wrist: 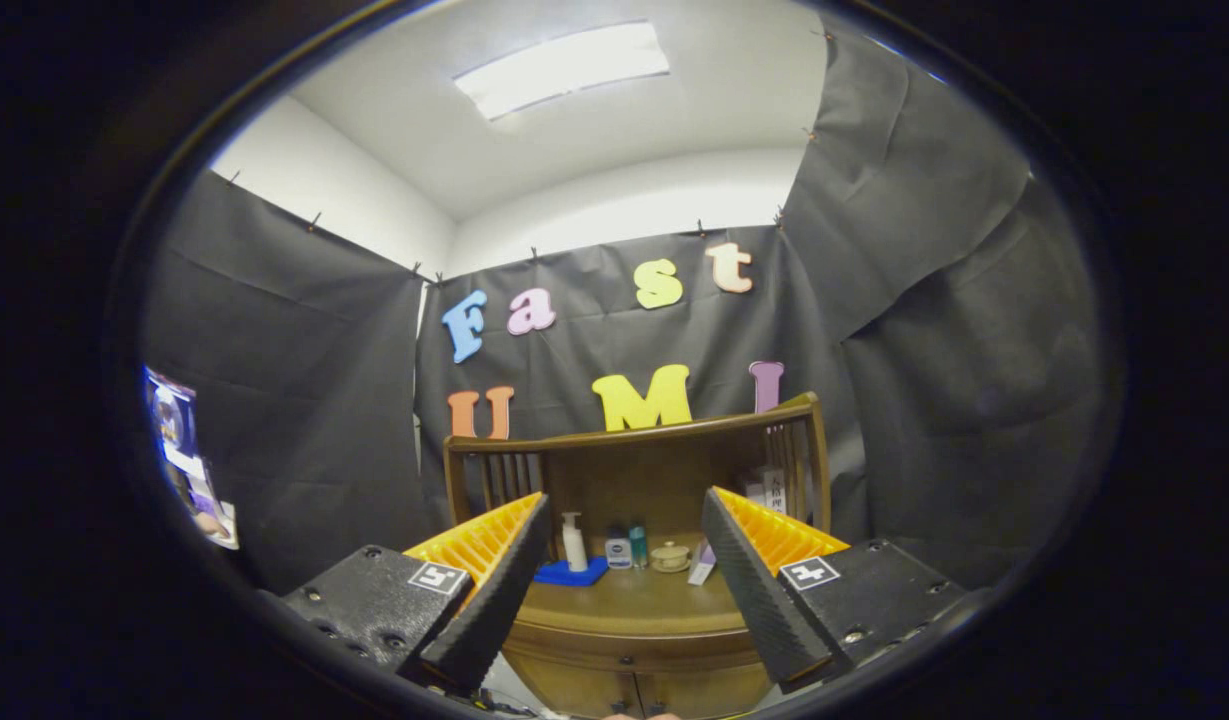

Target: Pull open the drawer, take out the items inside it, and place them on the countertop above the cabinet.

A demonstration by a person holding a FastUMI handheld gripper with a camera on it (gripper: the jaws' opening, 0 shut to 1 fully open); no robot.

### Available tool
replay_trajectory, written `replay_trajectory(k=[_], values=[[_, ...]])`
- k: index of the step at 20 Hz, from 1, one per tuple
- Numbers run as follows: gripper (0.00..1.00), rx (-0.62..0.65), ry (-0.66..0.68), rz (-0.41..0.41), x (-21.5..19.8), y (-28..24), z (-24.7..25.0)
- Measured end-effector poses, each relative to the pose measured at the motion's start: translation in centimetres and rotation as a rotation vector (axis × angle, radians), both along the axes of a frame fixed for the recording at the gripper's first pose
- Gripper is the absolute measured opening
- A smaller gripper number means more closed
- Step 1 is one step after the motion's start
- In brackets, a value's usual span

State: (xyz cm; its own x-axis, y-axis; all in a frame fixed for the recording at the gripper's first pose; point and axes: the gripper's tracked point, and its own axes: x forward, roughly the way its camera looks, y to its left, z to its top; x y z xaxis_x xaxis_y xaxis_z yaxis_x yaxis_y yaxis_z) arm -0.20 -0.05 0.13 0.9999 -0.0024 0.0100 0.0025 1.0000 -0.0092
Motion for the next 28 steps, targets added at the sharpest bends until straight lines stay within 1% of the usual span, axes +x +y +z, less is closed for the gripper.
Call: replay_trajectory(k=[12, 16, 20, 23, 25, 28], values=[[0.98, 0.02, 0.021, -0.009, 1.1, -0.2, -0.8], [0.98, 0.017, 0.033, -0.005, 2.0, 0.5, -2.7], [0.98, 0.06, 0.065, 0.012, 3.5, 1.2, -6.1], [0.98, 0.095, 0.121, 0.022, 4.8, 1.8, -10.1], [0.99, 0.095, 0.161, 0.029, 5.8, 2.2, -13.0], [0.98, 0.062, 0.205, 0.022, 7.3, 2.5, -16.8]])
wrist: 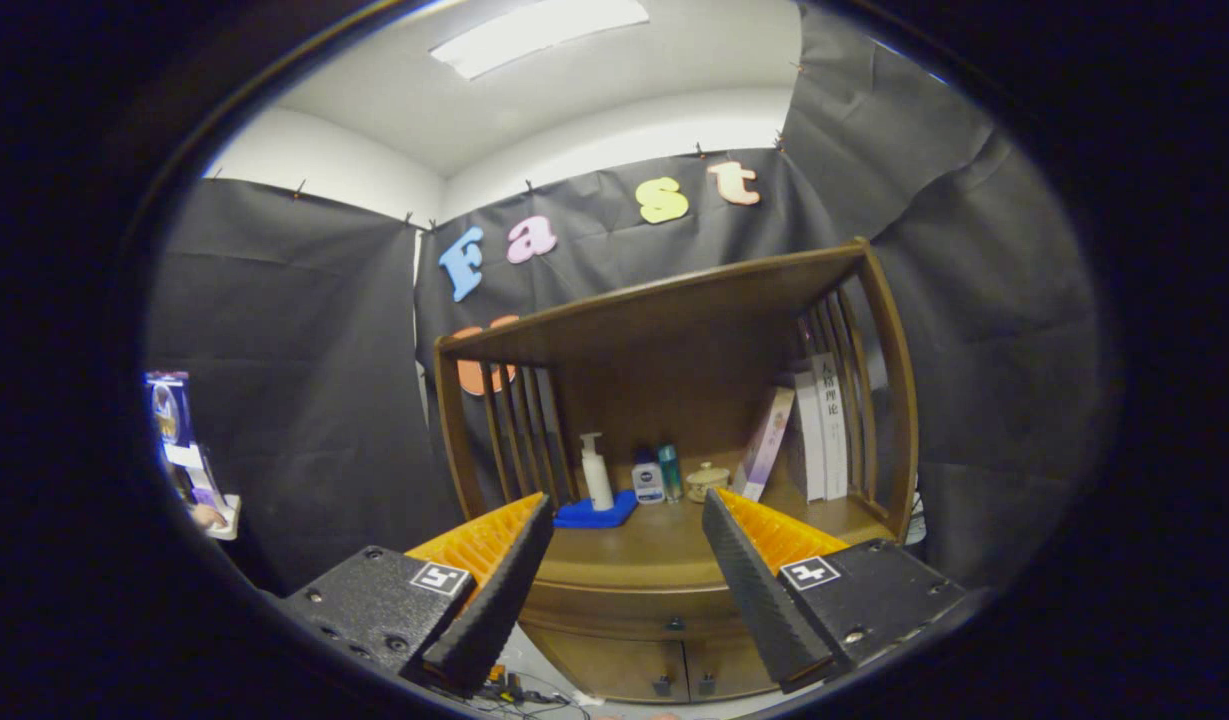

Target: Pull open the drawer, take out the items inside it, and place them on the countertop above the cabinet.

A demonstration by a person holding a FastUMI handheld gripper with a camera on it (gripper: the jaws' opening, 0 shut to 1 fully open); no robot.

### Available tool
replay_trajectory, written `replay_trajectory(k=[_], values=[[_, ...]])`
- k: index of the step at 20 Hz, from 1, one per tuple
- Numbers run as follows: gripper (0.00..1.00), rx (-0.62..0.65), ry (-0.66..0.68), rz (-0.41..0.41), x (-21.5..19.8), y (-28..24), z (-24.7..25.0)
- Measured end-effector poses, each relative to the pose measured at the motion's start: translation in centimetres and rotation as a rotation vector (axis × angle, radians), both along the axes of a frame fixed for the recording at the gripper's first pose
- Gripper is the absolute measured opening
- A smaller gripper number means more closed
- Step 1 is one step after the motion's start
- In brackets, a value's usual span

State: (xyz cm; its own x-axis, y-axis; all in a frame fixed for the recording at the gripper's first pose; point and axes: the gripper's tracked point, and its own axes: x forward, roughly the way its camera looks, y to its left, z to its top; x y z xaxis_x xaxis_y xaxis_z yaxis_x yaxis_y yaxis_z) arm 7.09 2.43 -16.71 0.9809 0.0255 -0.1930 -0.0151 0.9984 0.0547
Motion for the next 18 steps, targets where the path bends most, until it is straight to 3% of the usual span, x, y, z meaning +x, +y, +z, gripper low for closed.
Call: replay_trajectory(k=[11, 18], values=[[0.94, -0.021, 0.24, -0.072, 4.4, -2.0, -17.3], [0.84, -0.076, 0.302, -0.118, 6.2, -3.6, -24.5]])
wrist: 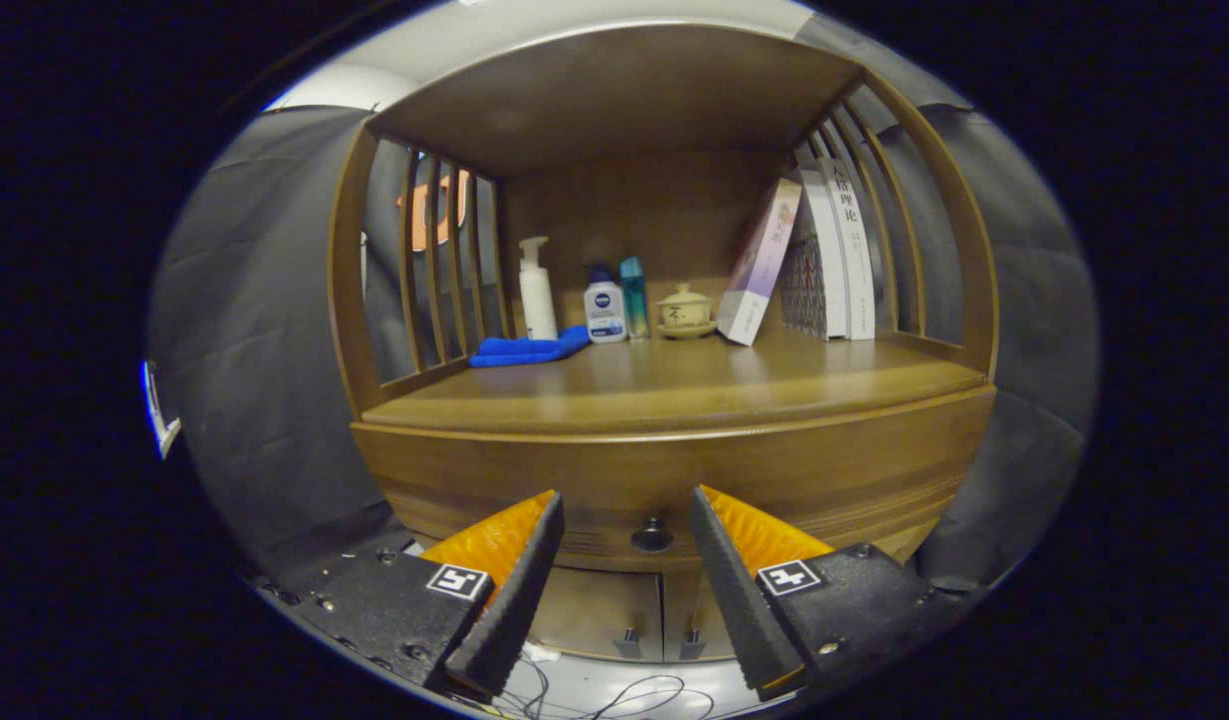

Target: Pull open the drawer, take out the items inside it, and place them on the countertop above the cabinet.

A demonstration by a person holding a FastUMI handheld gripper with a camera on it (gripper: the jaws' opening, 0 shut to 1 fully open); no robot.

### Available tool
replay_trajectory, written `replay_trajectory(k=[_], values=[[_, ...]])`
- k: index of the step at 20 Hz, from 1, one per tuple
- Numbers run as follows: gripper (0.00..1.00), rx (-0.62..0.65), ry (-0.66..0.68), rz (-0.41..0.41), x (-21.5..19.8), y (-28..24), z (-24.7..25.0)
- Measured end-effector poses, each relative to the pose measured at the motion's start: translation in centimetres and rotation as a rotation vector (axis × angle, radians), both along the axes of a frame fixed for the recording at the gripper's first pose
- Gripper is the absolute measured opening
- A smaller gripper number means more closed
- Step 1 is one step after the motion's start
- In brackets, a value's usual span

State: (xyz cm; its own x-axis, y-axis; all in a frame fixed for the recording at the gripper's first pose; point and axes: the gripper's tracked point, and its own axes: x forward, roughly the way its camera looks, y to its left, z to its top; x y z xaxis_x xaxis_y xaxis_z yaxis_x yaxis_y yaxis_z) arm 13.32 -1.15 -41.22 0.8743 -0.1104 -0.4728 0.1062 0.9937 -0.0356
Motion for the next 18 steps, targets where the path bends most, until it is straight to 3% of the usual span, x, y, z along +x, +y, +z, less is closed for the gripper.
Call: replay_trajectory(k=[5, 11, 12, 18], values=[[0.64, -0.025, 0.007, -0.079, 0.4, -1.9, -2.9], [0.43, -0.036, 0.015, -0.096, 1.3, -1.7, -4.5], [0.36, -0.039, -0.01, -0.108, 1.1, -1.6, -4.2], [0.24, -0.025, -0.011, -0.126, 1.2, -1.7, -4.4]])
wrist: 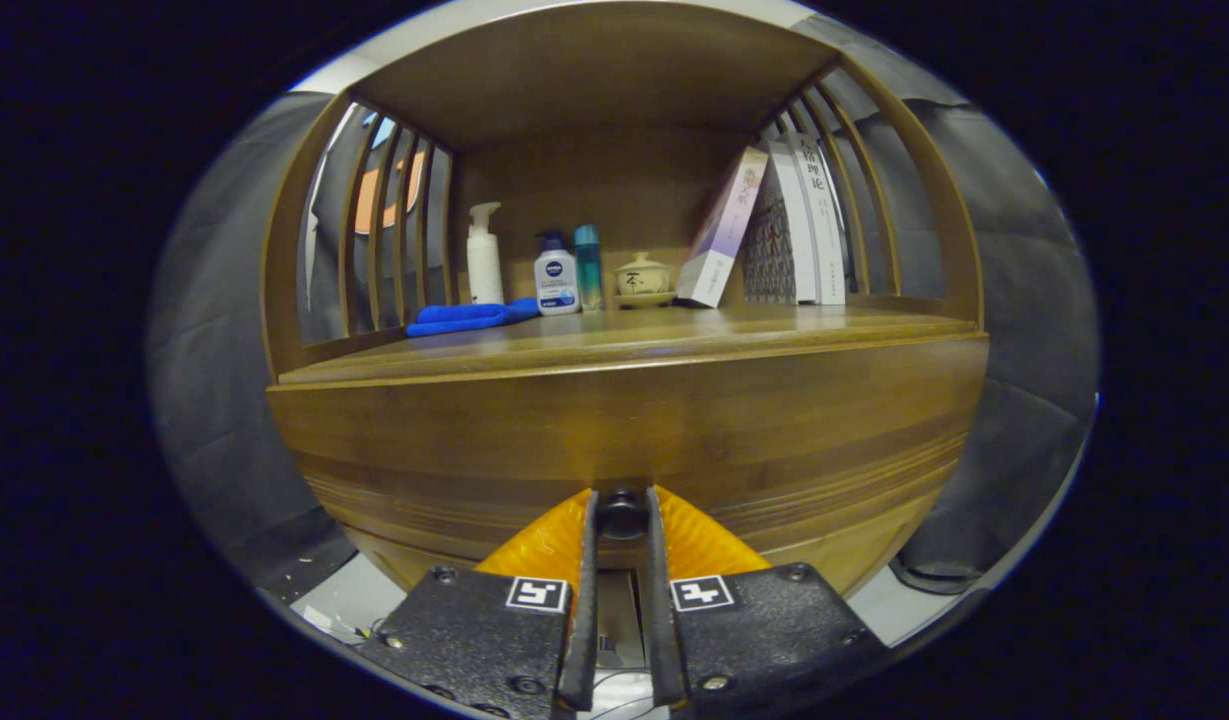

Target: Pull open the drawer, take out the items inside it, and place them on the countertop above the cabinet.

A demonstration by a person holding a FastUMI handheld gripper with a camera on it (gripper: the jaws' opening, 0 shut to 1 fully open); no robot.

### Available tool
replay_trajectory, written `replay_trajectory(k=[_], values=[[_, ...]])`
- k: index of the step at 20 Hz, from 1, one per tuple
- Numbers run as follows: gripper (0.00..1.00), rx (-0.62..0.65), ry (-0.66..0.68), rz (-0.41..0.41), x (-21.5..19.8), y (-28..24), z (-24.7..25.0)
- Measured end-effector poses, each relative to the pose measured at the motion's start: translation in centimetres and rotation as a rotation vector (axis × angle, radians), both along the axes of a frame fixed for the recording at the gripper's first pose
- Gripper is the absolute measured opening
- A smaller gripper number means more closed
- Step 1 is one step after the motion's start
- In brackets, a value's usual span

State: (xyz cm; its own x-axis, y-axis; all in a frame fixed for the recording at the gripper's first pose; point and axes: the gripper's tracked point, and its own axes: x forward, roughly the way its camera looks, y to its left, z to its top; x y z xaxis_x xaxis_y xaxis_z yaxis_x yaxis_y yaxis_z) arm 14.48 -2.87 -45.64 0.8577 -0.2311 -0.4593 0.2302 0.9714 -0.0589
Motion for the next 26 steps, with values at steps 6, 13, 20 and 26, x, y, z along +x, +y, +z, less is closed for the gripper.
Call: replay_trajectory(k=[6, 13, 20, 26], values=[[0.2, 0.007, 0.035, 0.005, -0.12, -0.29, -0.09], [0.2, 0.01, 0.049, 0.02, -0.15, -0.12, -0.38], [0.2, -0.003, 0.067, 0.035, -0.32, -0.05, -0.34], [0.2, -0.012, 0.083, 0.052, -0.18, -0.13, -0.58]])
